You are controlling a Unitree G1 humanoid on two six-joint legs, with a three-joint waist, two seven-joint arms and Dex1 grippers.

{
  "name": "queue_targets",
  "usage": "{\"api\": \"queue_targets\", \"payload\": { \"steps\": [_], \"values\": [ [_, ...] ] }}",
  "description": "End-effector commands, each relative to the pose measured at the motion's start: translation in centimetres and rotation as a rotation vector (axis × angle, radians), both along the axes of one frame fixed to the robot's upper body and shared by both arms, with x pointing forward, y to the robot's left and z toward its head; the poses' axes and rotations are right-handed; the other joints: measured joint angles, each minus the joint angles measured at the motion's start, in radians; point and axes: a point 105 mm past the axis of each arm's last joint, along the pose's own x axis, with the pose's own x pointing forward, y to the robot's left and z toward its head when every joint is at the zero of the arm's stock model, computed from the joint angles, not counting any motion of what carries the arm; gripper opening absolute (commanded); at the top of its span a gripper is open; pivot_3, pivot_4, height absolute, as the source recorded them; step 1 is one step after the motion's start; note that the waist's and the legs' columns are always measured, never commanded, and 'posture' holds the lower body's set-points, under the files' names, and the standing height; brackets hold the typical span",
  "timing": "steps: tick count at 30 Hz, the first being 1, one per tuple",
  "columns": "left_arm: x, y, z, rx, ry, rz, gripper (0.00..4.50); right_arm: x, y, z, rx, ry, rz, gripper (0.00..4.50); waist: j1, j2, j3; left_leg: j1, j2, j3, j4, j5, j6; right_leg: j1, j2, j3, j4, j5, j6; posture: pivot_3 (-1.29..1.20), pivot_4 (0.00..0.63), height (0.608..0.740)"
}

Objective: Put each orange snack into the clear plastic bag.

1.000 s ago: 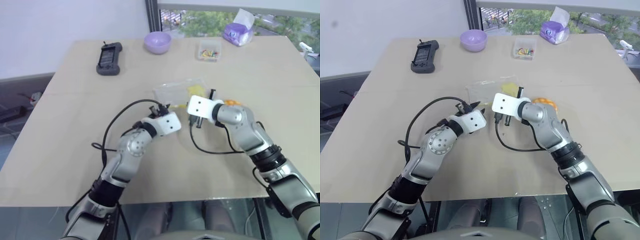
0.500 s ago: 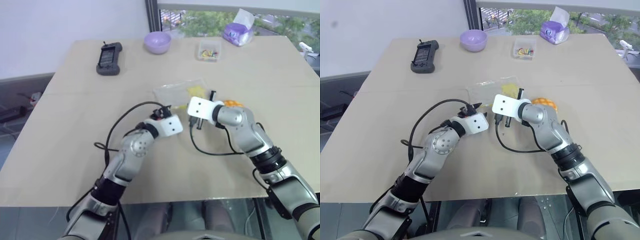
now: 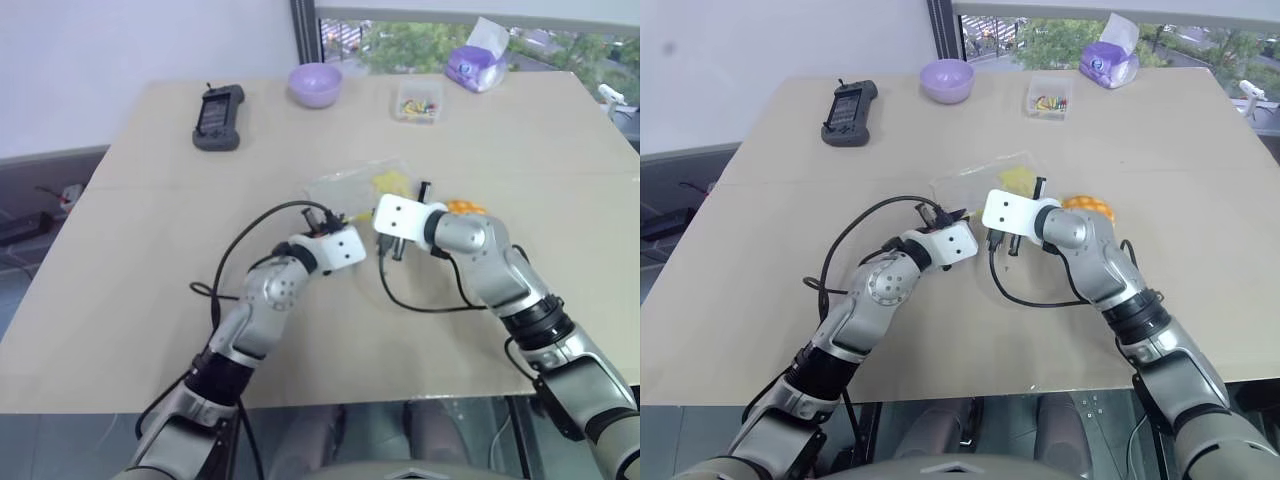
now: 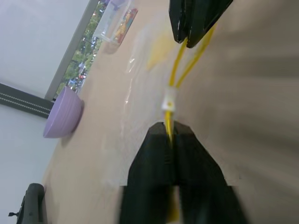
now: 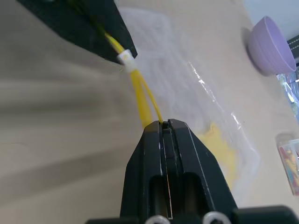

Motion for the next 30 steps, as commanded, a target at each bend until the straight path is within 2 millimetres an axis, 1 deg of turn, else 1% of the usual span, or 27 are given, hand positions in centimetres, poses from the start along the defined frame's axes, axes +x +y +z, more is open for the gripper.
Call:
{"api": "queue_targets", "payload": {
  "steps": [1, 6, 9, 10, 12, 13, 14, 19, 21, 22, 24, 25, 26, 30],
  "values": [
    [0.1, -0.2, 1.0, -0.003, -0.044, -0.010, 0.01, -0.5, 0.4, 1.3, 0.014, -0.048, 0.023, 0.00, 0.000, 0.000, 0.000, 0.000, 0.000, 0.000, 0.000, 0.000, 0.000, 0.000, 0.000, 0.000, 0.000, 0.000, 0.000, 0.00, 0.150, 0.740],
    [0.0, -0.3, 0.8, -0.008, -0.033, -0.012, 0.01, -0.5, 0.1, 1.3, 0.011, -0.071, 0.016, 0.00, 0.000, 0.000, 0.000, 0.000, 0.000, 0.000, 0.000, 0.000, 0.000, 0.000, 0.000, 0.000, 0.000, 0.000, 0.000, 0.00, 0.150, 0.740],
    [0.1, -0.4, 0.7, -0.014, -0.029, -0.012, 0.00, -0.5, -0.5, 1.6, 0.028, -0.073, 0.001, 0.89, 0.001, 0.000, 0.000, 0.000, 0.000, 0.000, 0.000, 0.000, 0.000, 0.000, 0.000, 0.000, 0.000, 0.000, 0.000, 0.00, 0.150, 0.740],
    [0.1, -0.4, 0.7, -0.019, -0.027, -0.011, 0.00, -0.5, -0.7, 1.6, 0.035, -0.064, -0.006, 1.33, 0.001, 0.000, 0.000, 0.000, 0.000, 0.000, 0.000, 0.000, 0.000, 0.000, 0.000, 0.000, 0.000, 0.000, 0.000, 0.00, 0.150, 0.740],
    [0.1, -0.5, 0.7, -0.029, -0.022, -0.010, 0.00, -0.7, -1.1, 1.6, 0.085, -0.023, -0.034, 2.34, 0.001, 0.000, 0.000, 0.000, 0.000, 0.000, 0.000, 0.000, 0.000, 0.000, 0.000, 0.000, 0.000, 0.000, 0.000, 0.00, 0.150, 0.740],
    [0.1, -0.5, 0.7, -0.032, -0.021, -0.011, 0.00, -0.9, -1.3, 1.7, 0.132, 0.020, -0.051, 2.67, 0.001, 0.000, 0.000, 0.000, 0.000, 0.000, 0.000, 0.000, 0.000, 0.000, 0.000, 0.000, 0.000, 0.000, 0.000, 0.00, 0.150, 0.740],
    [0.1, -0.5, 0.7, -0.034, -0.021, -0.011, 0.00, -1.1, -1.5, 1.7, 0.175, 0.062, -0.066, 2.67, 0.001, 0.000, 0.000, 0.000, 0.000, 0.000, 0.000, 0.000, 0.000, 0.000, 0.000, 0.000, 0.000, 0.000, 0.000, 0.00, 0.150, 0.740],
    [0.2, -0.1, 0.5, -0.071, 0.002, 0.005, 0.00, -2.2, -2.1, 1.9, 0.585, 0.382, -0.183, 2.67, 0.000, 0.000, 0.000, 0.000, 0.000, -0.001, 0.000, 0.000, 0.000, 0.000, 0.000, 0.000, 0.000, 0.000, 0.000, 0.00, 0.150, 0.740],
    [0.2, 0.0, 0.4, -0.082, 0.010, 0.007, 0.00, -2.2, -2.5, 1.7, 0.690, 0.463, -0.244, 2.16, 0.001, 0.000, 0.000, 0.000, 0.000, -0.001, 0.001, 0.000, 0.000, 0.000, 0.000, 0.000, 0.001, 0.000, 0.000, 0.00, 0.150, 0.740],
    [0.2, 0.0, 0.3, -0.092, 0.015, 0.010, 0.00, -2.1, -2.7, 1.5, 0.721, 0.496, -0.272, 1.82, 0.002, 0.000, 0.000, 0.000, 0.000, -0.001, 0.001, 0.000, 0.000, 0.000, 0.000, 0.000, 0.001, 0.000, 0.000, 0.00, 0.150, 0.740],
    [0.3, 0.1, 0.1, -0.125, 0.034, 0.023, 0.00, -2.2, -2.7, 1.0, 0.767, 0.550, -0.304, 0.90, 0.002, 0.000, 0.000, 0.000, 0.000, -0.001, 0.001, 0.000, 0.000, 0.000, 0.000, 0.000, 0.002, 0.000, 0.000, 0.00, 0.150, 0.740],
    [0.3, 0.1, 0.0, -0.137, 0.040, 0.025, 0.00, -2.1, -2.7, 0.9, 0.789, 0.573, -0.314, 0.29, 0.002, 0.000, 0.000, 0.000, 0.000, -0.001, 0.002, 0.000, 0.000, 0.000, 0.000, 0.000, 0.002, 0.000, 0.000, 0.00, 0.150, 0.740],
    [0.3, 0.0, 0.0, -0.148, 0.046, 0.024, 0.00, -2.0, -2.6, 0.7, 0.813, 0.593, -0.327, 0.02, 0.002, 0.000, 0.000, 0.000, 0.000, -0.001, 0.002, 0.000, 0.000, 0.000, 0.000, 0.000, 0.002, 0.000, 0.000, 0.00, 0.150, 0.740],
    [0.1, -0.1, -0.3, -0.187, 0.064, 0.023, 0.00, -1.6, -2.2, 0.1, 0.852, 0.639, -0.356, 0.02, 0.001, 0.000, 0.000, 0.000, 0.000, -0.001, 0.002, 0.000, 0.000, 0.000, 0.000, 0.000, 0.003, 0.000, 0.000, 0.00, 0.150, 0.740]
  ]
}}
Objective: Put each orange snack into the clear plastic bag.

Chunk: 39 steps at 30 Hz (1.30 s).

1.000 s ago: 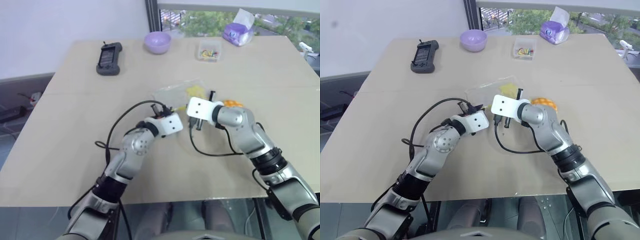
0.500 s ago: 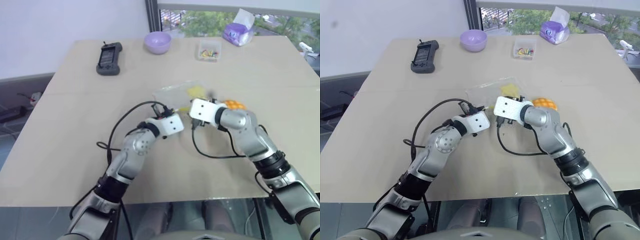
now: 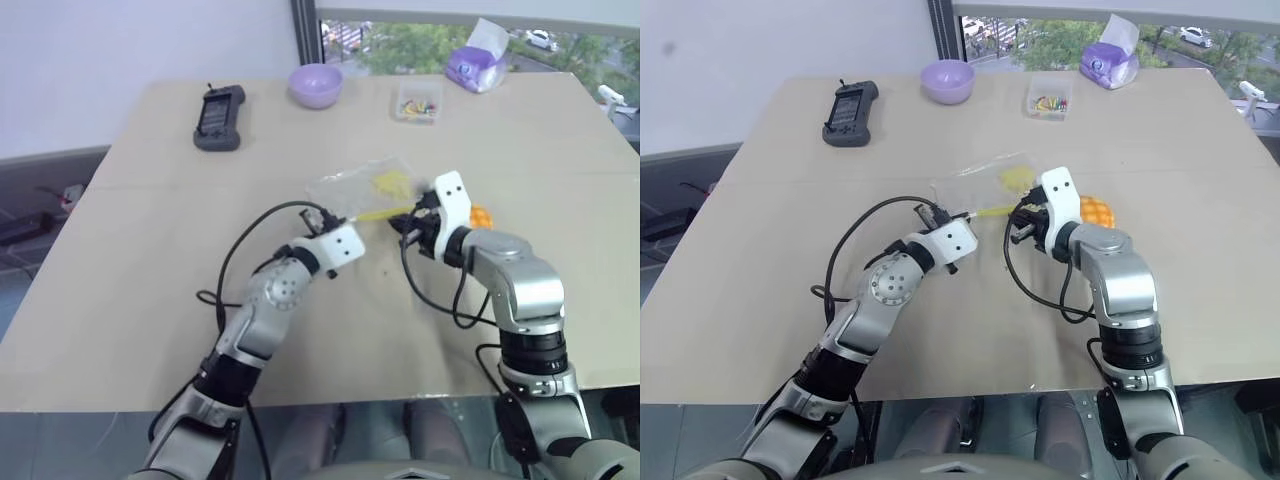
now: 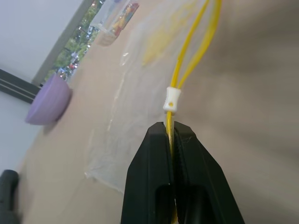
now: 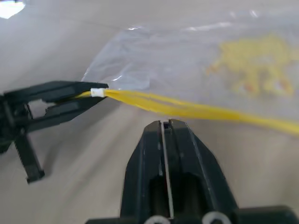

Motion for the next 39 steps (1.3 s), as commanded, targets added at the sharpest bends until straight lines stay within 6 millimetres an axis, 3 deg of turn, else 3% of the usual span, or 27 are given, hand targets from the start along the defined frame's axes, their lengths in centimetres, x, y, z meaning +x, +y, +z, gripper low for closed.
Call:
{"api": "queue_targets", "payload": {
  "steps": [1, 18, 39],
  "values": [
    [0.0, 0.3, 0.5, -0.045, -0.015, 0.015, 0.00, 0.2, 0.6, 0.4, 0.045, 0.002, -0.004, 0.02, -0.001, 0.000, 0.000, 0.000, 0.000, 0.000, 0.000, 0.000, 0.000, 0.000, 0.000, 0.000, 0.000, 0.000, 0.000, 0.00, 0.150, 0.740],
    [-0.5, 0.4, 0.0, -0.007, -0.013, -0.013, 0.00, 1.3, 2.1, 0.7, 0.123, 0.012, -0.005, 0.02, -0.002, 0.001, 0.000, 0.000, 0.000, 0.000, 0.002, 0.000, 0.000, 0.000, 0.000, 0.001, 0.003, 0.000, 0.000, 0.00, 0.150, 0.740],
    [-2.1, -1.2, -0.1, 0.020, -0.025, -0.147, 0.00, 3.1, 2.4, 0.2, 0.135, 0.007, -0.052, 0.02, -0.002, 0.001, -0.001, 0.000, 0.000, 0.000, 0.002, 0.000, 0.000, -0.001, 0.000, 0.001, 0.003, 0.000, 0.000, 0.00, 0.150, 0.740]
  ]
}}
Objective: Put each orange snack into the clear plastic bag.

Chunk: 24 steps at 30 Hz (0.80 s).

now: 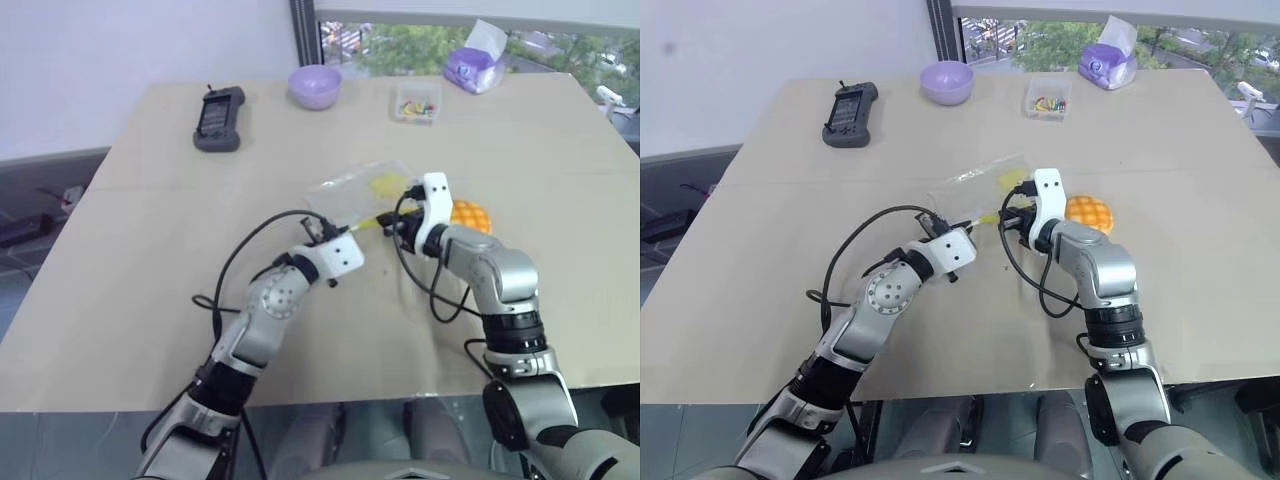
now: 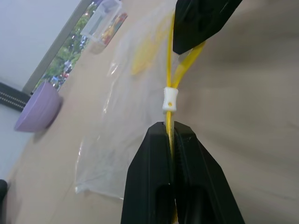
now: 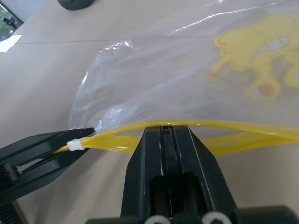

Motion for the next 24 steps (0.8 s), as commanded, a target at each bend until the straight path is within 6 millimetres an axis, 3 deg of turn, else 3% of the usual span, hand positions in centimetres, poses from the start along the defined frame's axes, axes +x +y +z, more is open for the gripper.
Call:
{"api": "queue_targets", "payload": {
  "steps": [1, 8, 19, 23, 24],
  "values": [
    [-1.0, -1.3, 0.7, -0.007, -0.025, -0.092, 0.00, 0.6, 0.9, 1.7, 0.012, -0.075, 0.005, 0.02, 0.000, 0.000, 0.000, 0.000, 0.000, 0.000, 0.000, 0.000, 0.000, 0.000, 0.000, 0.000, 0.000, 0.000, 0.000, 0.00, 0.150, 0.740],
    [-0.8, -1.0, 1.0, -0.007, -0.026, -0.114, 0.00, 2.1, 0.1, 0.1, -0.238, -0.223, -0.025, 0.02, 0.000, 0.000, 0.000, 0.000, 0.000, 0.000, 0.000, 0.000, 0.000, 0.000, 0.000, 0.000, 0.000, 0.000, 0.000, 0.00, 0.150, 0.740],
    [-0.5, -0.8, 1.6, -0.025, -0.037, -0.109, 0.00, 2.2, -0.5, -1.5, -0.731, -0.625, 0.160, 0.02, 0.000, 0.000, 0.000, 0.000, -0.001, 0.000, 0.001, 0.000, 0.000, 0.000, 0.000, 0.000, 0.000, 0.000, 0.000, 0.00, 0.150, 0.740],
    [-0.2, -0.6, 1.7, -0.021, -0.043, -0.104, 0.00, 1.6, -0.4, -1.7, -0.900, -0.780, 0.283, 1.31, 0.000, 0.000, 0.000, 0.000, -0.001, 0.000, 0.001, 0.000, 0.000, 0.000, 0.000, 0.000, 0.000, 0.000, 0.000, 0.00, 0.150, 0.740],
    [-0.2, -0.6, 1.7, -0.020, -0.044, -0.104, 0.00, 1.6, -0.6, -1.8, -0.934, -0.797, 0.295, 1.81, -0.001, 0.000, 0.000, 0.000, -0.001, 0.000, 0.001, 0.000, 0.000, 0.000, 0.000, 0.000, 0.000, 0.000, 0.000, 0.00, 0.150, 0.740]
  ]
}}
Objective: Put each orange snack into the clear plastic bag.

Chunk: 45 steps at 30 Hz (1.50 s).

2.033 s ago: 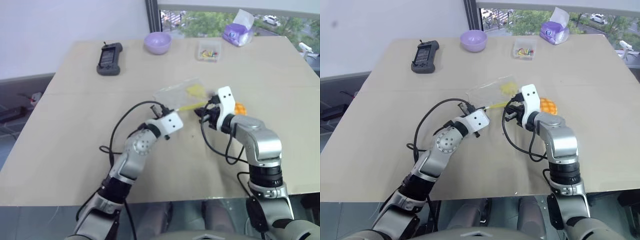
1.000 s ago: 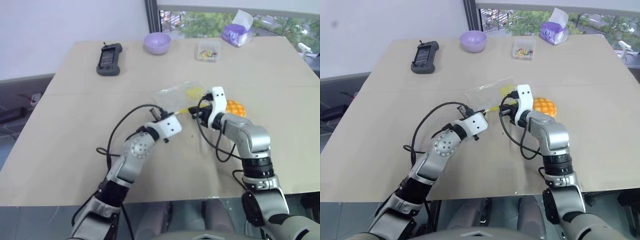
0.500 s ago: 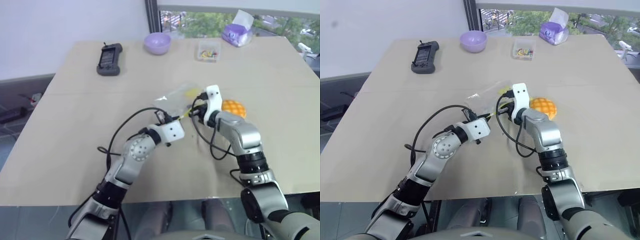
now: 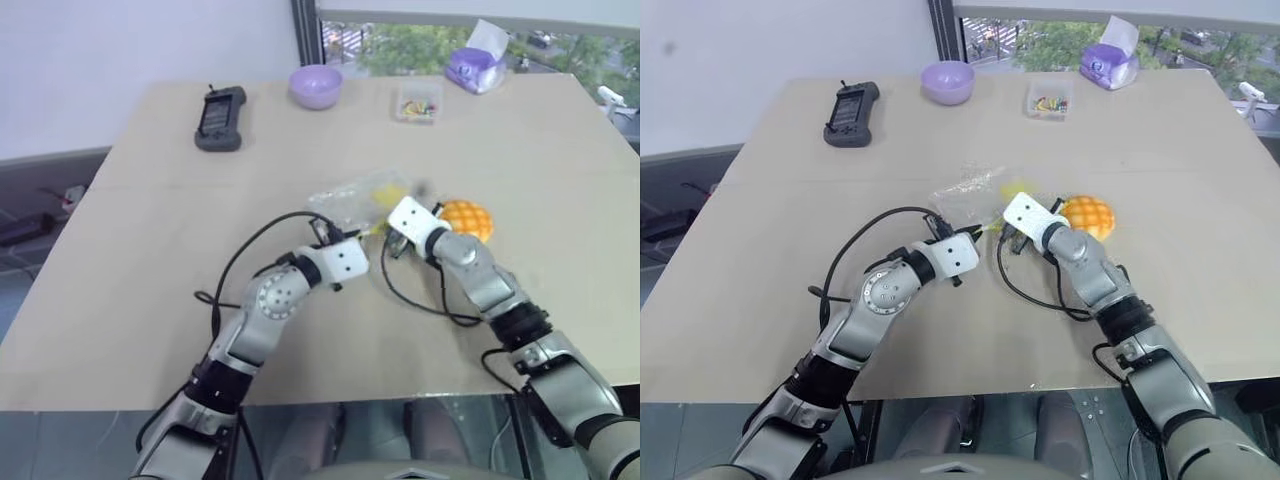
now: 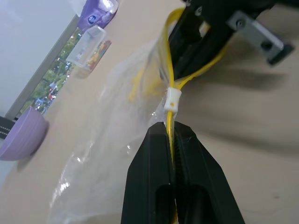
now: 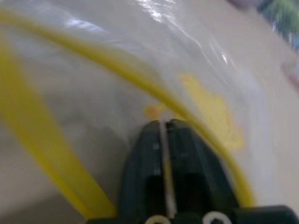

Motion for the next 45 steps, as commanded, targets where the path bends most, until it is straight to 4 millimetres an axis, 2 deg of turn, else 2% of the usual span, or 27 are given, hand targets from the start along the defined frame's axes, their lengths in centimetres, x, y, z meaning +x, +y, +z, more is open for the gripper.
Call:
{"api": "queue_targets", "payload": {
  "steps": [1, 6, 11, 15, 19, 22, 25, 27, 31, 35, 39, 45],
  "values": [
    [0.3, 0.2, 1.3, -0.018, -0.047, 0.001, 0.00, -0.2, 0.4, 0.5, -0.125, -0.098, 0.075, 2.13, -0.001, 0.000, 0.000, 0.000, 0.000, 0.000, 0.000, 0.000, 0.000, 0.000, 0.000, 0.000, 0.000, 0.000, 0.000, 0.00, 0.150, 0.740],
    [0.4, 0.1, 1.6, -0.043, -0.053, 0.011, 0.00, 1.0, -1.1, 0.7, -0.225, -0.145, 0.000, 4.45, -0.001, 0.000, -0.001, 0.001, 0.000, 0.000, 0.000, 0.000, 0.000, 0.001, 0.001, 0.000, 0.000, 0.000, 0.000, 0.00, 0.150, 0.740],
    [0.7, 0.4, 1.7, -0.060, -0.059, 0.050, 0.00, 1.5, -3.1, 0.7, -0.327, -0.166, -0.051, 4.45, 0.006, 0.000, -0.001, 0.001, 0.000, 0.000, 0.002, 0.000, 0.000, 0.002, 0.001, 0.000, 0.001, 0.000, 0.000, 0.00, 0.150, 0.740],
    [0.8, 0.5, 1.6, -0.057, -0.058, 0.059, 0.00, 0.7, -2.8, 1.2, -0.285, -0.130, -0.014, 4.45, 0.009, 0.000, -0.001, 0.001, -0.001, -0.001, 0.003, 0.000, 0.000, 0.002, 0.000, 0.000, 0.001, 0.000, 0.000, 0.00, 0.150, 0.740],
    [1.1, 0.8, 1.7, -0.067, -0.059, 0.089, 0.00, -1.1, -1.3, 3.7, -0.108, -0.094, 0.072, 4.45, 0.007, 0.000, -0.001, 0.001, 0.000, -0.001, 0.003, 0.000, 0.000, 0.002, 0.000, 0.000, 0.001, 0.000, 0.000, 0.00, 0.150, 0.740],
    [1.4, 1.3, 1.7, -0.078, -0.054, 0.122, 0.00, -2.7, -1.4, 5.5, 0.018, -0.035, 0.114, 4.45, 0.005, 0.000, -0.001, 0.000, 0.000, -0.001, 0.003, 0.000, 0.000, 0.002, 0.000, 0.000, 0.001, 0.000, 0.000, 0.00, 0.150, 0.740],
    [1.6, 1.6, 1.6, -0.082, -0.052, 0.144, 0.00, -5.5, -2.2, 4.9, 0.036, 0.118, 0.192, 4.45, 0.007, 0.000, -0.001, -0.001, 0.000, -0.001, 0.003, 0.000, 0.000, 0.002, 0.000, 0.000, 0.001, 0.000, 0.000, 0.00, 0.150, 0.740],
    [1.7, 1.6, 1.7, -0.088, -0.052, 0.148, 0.00, -6.6, -3.4, 4.0, -0.001, 0.182, 0.182, 4.45, 0.012, 0.000, -0.001, -0.001, 0.000, -0.002, 0.003, 0.000, 0.000, 0.002, 0.000, -0.001, 0.000, 0.000, 0.000, 0.00, 0.150, 0.740],
    [1.8, 1.4, 1.7, -0.093, -0.053, 0.149, 0.00, -6.3, -6.2, 4.4, 0.128, 0.242, 0.055, 4.45, 0.014, 0.000, -0.001, -0.001, 0.000, -0.002, 0.003, 0.000, 0.000, 0.003, 0.000, -0.001, 0.000, 0.000, 0.000, 0.00, 0.150, 0.740],
    [1.8, 1.3, 1.7, -0.094, -0.048, 0.144, 0.00, -3.9, -10.0, 5.7, 0.302, 0.228, -0.167, 4.45, 0.013, 0.000, -0.001, -0.001, 0.000, -0.001, 0.002, 0.000, 0.000, 0.002, 0.000, -0.001, 0.001, 0.000, 0.000, 0.00, 0.150, 0.740],
    [1.8, 1.1, 1.5, -0.088, -0.042, 0.132, 0.00, -1.7, -12.5, 6.0, 0.472, 0.227, -0.356, 4.45, 0.014, 0.000, -0.001, 0.000, 0.000, -0.001, 0.003, 0.000, 0.000, 0.002, 0.000, -0.001, 0.001, 0.000, 0.000, 0.00, 0.150, 0.740],
    [1.8, 1.1, 1.6, -0.080, -0.046, 0.129, 0.00, -0.7, -12.9, 4.6, 0.700, 0.362, -0.428, 4.45, 0.014, 0.000, -0.001, -0.001, 0.000, -0.001, 0.002, 0.000, 0.000, 0.002, -0.001, 0.000, 0.001, 0.000, 0.000, 0.00, 0.150, 0.740]
  ]
}}
